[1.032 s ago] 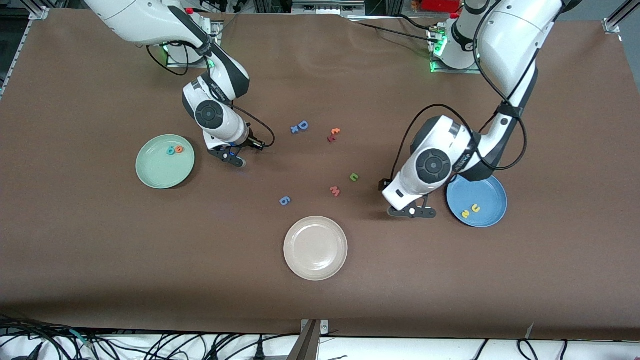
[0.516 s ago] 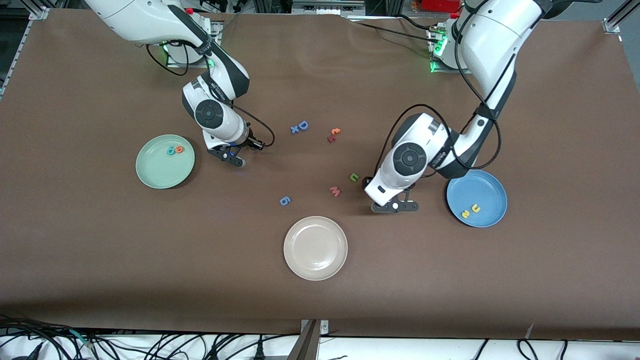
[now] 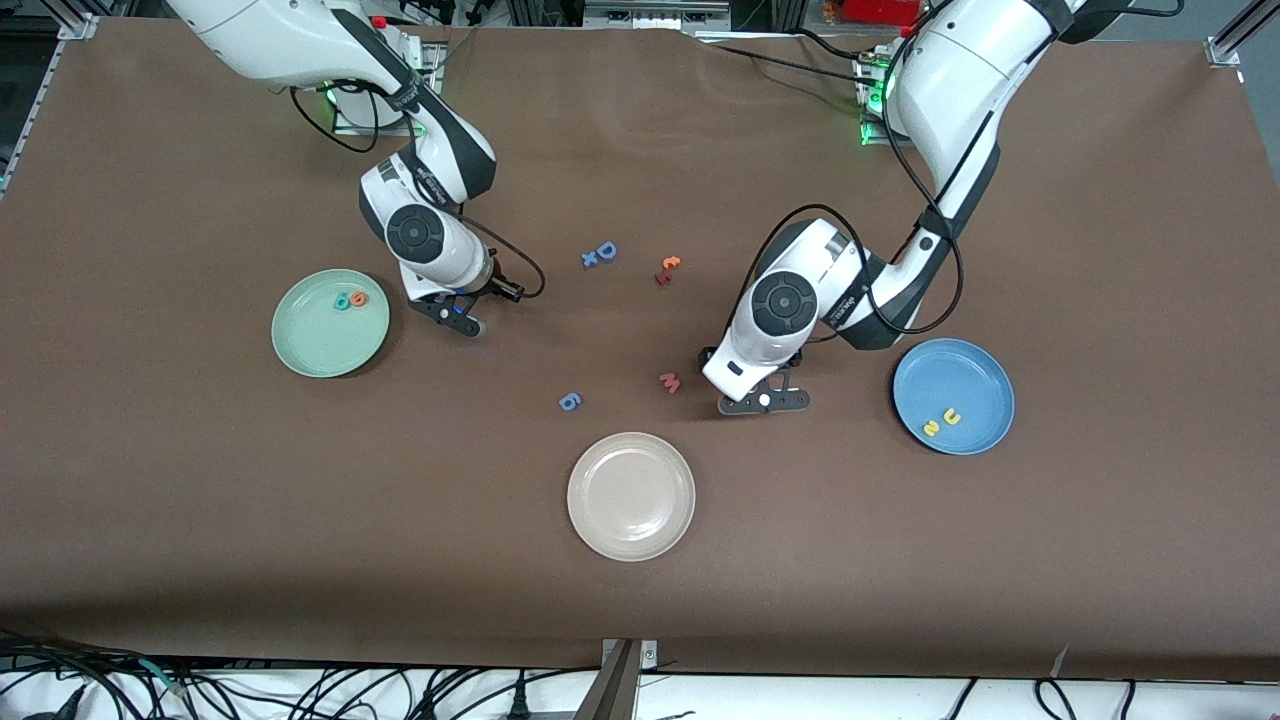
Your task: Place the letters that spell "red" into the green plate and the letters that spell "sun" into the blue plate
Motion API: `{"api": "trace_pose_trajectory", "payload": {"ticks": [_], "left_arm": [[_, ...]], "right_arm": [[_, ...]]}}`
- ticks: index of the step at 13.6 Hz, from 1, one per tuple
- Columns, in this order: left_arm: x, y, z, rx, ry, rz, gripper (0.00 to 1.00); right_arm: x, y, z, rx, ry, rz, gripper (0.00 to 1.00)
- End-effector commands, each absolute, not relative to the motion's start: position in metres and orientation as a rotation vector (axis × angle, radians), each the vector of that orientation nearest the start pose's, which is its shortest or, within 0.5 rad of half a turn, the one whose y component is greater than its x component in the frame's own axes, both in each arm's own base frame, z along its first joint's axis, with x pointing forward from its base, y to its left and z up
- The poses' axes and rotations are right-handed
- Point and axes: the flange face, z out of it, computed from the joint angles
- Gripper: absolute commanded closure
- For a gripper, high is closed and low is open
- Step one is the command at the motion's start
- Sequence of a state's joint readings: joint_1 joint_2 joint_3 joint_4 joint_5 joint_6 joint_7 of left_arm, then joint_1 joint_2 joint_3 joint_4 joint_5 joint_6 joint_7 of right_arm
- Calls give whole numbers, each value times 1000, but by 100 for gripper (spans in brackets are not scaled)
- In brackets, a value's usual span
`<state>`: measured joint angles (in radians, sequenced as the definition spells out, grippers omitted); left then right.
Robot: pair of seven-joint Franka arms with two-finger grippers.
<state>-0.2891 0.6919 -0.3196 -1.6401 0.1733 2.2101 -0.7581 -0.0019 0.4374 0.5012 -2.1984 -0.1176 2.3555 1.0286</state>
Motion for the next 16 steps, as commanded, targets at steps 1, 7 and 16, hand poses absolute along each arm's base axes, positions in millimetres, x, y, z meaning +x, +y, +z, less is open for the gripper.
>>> {"api": "trace_pose_trajectory", "payload": {"ticks": [1,7,16], "left_arm": [[556,-372,212,-3170,-217,129,0],[537,-373,201,-3181,-205,108,0],[519,-386,190,-3196,-223,78,3]], "right_arm": [[490,225,228,-3164,647,475,79],[525,78,244,-3209,363,616,79],[523,-41,189,-3169,199,658,39]]}}
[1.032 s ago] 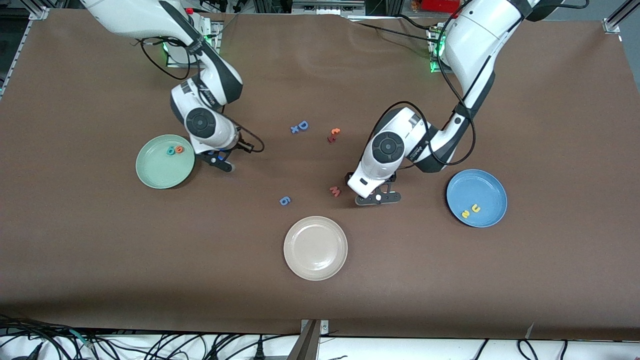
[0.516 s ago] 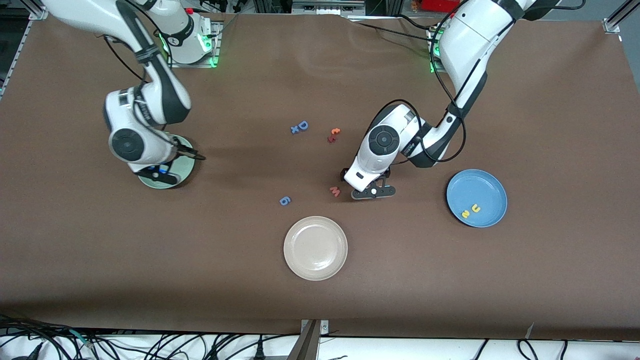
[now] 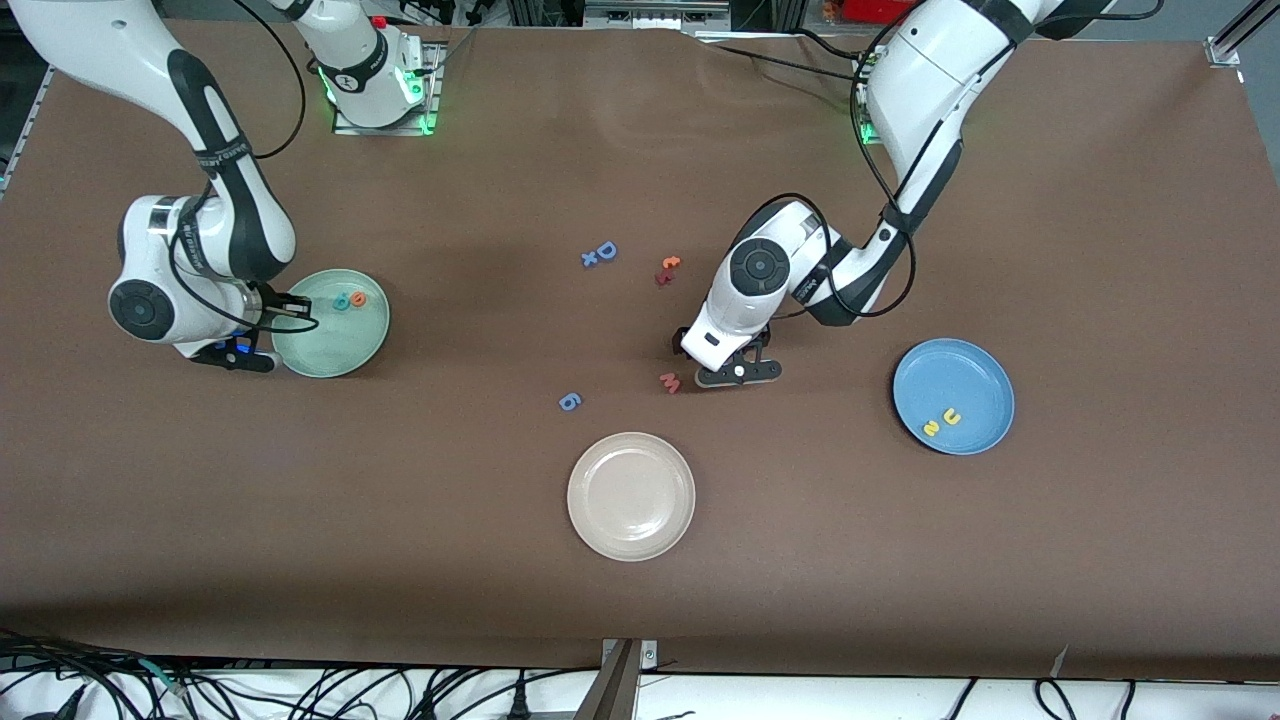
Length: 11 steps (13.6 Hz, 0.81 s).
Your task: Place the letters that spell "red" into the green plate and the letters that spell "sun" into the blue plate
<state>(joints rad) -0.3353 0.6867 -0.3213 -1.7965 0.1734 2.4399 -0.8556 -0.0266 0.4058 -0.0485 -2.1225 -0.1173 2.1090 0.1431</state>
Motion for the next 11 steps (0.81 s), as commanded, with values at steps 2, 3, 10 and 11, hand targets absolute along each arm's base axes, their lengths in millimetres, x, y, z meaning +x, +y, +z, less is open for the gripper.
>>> {"api": "trace_pose_trajectory", "payload": {"ticks": [2,3,10,11], "left_arm": [[519,-386,189,-3196,-224,80,11],[520,-385,188,-3195,-226,80,15],[519,-391,185,-3212,-219,64,36],[520,-391,184,-3216,-222,59,37]], "right_arm": [[527,-41,197,-3172,204,645,2],[529,-41,211,-3177,212,621,1],[545,-33,380,-3210,239,432,1],[548,-33,409,-3213,246,407,1]]}}
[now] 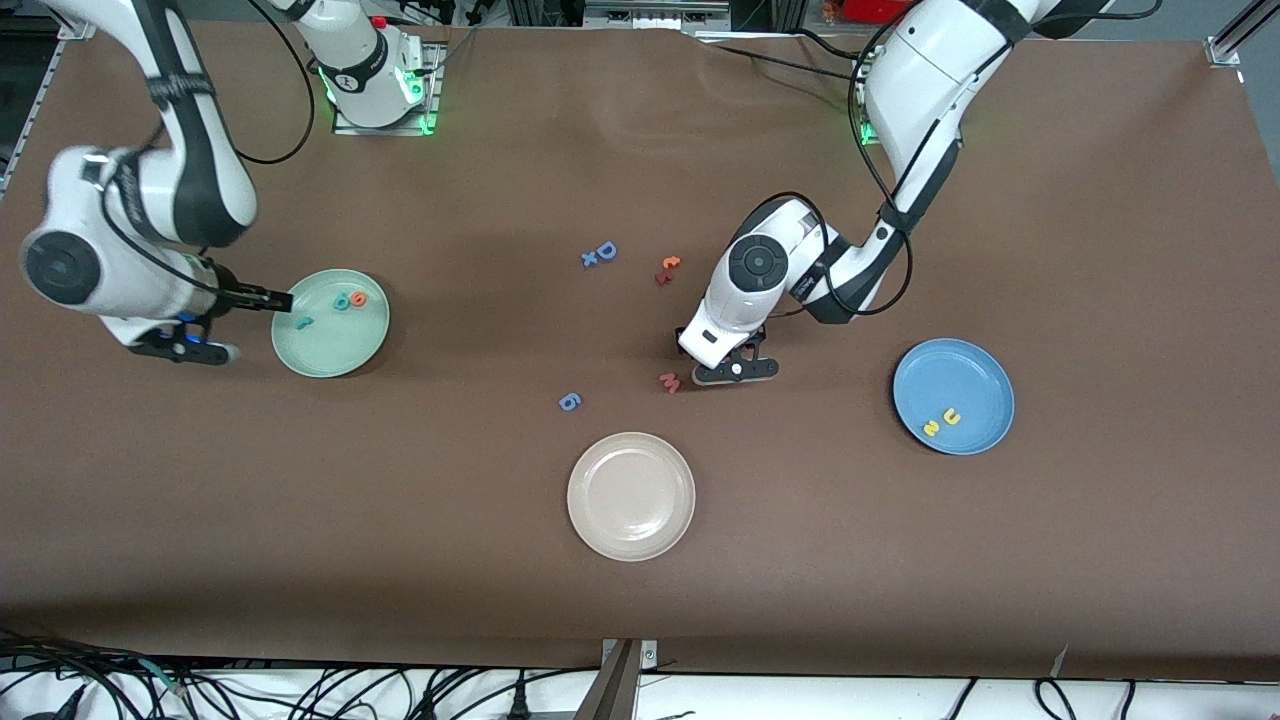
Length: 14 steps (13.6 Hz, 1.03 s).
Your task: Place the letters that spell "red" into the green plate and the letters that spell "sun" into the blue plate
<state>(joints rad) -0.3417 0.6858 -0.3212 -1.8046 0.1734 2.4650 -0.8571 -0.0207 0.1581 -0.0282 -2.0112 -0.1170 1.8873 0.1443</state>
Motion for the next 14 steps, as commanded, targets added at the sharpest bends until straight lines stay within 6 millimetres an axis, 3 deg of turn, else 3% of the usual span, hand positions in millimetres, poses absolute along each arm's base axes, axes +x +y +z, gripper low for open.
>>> {"api": "trace_pose_trajectory", "payload": {"ticks": [1,4,6,10,14], "left_arm": [[520,-391,184,-3217,-222,58,38],[520,-392,184,-3216,-215,53,40],[519,-392,180,-3215,-213,58,41],[521,-391,179,-3213,-217,57,42],[521,-390,178,-3201,-181,34,44]], "right_arm": [[551,-32,437,-3216,251,390,1],[558,-26,512,-3220,256,300,1],[548,-26,547,-3223,264,205,1],[538,-13,572,-3227,227,112,1],[550,-4,563,-3232,187,76,1]]}}
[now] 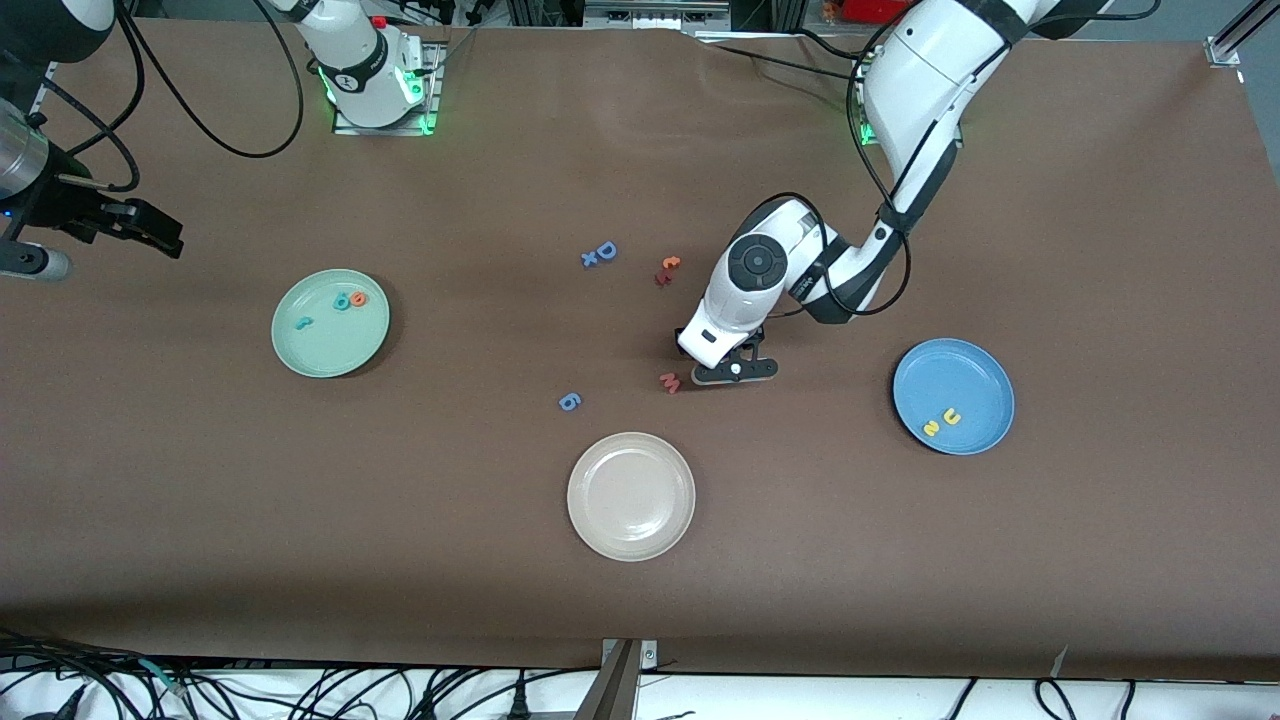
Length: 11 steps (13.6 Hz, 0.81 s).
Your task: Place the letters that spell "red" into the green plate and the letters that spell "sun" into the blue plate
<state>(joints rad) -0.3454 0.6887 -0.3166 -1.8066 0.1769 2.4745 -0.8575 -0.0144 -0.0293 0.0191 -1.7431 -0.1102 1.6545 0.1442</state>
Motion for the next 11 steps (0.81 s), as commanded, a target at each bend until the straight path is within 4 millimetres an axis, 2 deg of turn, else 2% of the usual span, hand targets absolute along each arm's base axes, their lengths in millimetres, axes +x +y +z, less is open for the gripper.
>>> {"api": "trace_pose_trajectory", "payload": {"ticks": [1,5,11], "left_arm": [[521,-391,179,-3202,-179,32,45],[523,-391,175,-3202,-184,38,47],[526,-393,175,-3207,-191,32,48]], "right_arm": [[552,-1,563,-3231,184,53,1],[558,1,556,-3222,181,34,1],[555,0,558,-3224,183,54,0]]}}
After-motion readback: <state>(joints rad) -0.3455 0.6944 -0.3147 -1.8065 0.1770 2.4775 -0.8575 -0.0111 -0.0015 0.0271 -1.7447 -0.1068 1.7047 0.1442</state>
